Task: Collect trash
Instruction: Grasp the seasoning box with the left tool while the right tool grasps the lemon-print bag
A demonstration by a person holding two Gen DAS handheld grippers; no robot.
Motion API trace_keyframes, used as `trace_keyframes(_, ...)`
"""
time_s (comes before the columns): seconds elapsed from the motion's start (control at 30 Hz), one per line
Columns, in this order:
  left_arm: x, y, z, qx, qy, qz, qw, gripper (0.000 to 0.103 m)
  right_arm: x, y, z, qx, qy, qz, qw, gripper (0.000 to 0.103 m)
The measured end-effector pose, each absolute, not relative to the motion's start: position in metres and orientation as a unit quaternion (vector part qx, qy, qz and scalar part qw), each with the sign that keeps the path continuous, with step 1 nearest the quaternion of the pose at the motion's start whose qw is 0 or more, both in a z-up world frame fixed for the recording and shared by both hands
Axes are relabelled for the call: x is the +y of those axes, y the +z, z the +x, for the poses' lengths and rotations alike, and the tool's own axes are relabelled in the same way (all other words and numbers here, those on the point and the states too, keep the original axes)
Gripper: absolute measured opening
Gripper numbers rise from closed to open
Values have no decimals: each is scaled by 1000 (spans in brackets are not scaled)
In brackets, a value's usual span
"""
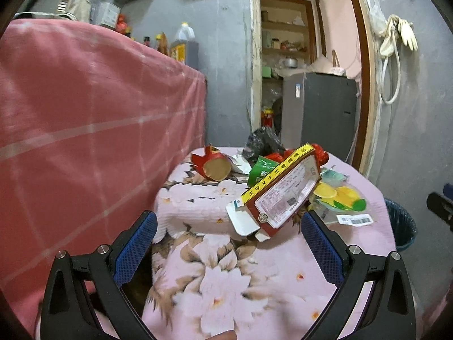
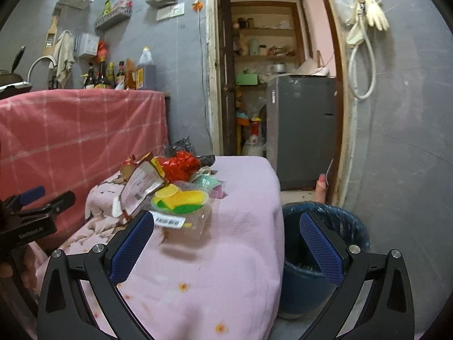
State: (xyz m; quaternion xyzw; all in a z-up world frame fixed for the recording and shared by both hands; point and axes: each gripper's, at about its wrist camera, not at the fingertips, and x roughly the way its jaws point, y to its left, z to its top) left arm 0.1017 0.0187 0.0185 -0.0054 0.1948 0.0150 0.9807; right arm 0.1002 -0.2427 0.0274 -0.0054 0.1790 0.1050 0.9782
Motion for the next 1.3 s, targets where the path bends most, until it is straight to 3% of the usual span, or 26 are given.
trace_keyframes(0.33,26,4,162,255,-54,-9,965,99,-257,29,180,225,138,11,964,103)
trace_keyframes(0.4,23,1,170,260,-60,3,964,99,-262,21,188,248,148,47,956,99)
trace_keyframes(0.63,20,-2,196,258,-105,52,959,97,-259,-2,198,311,201,98,924,66)
trace_keyframes(0.9,19,-12,221,269,-150,54,950,96,-232,-13,208,334,240,76,908,63)
trace_keyframes(1.23,21,-14,222,295,-180,32,938,58,-224,-22,214,348,259,110,894,43)
trace_keyframes(1.3,24,-16,217,303,-183,20,935,55,-226,-24,213,353,260,119,891,42)
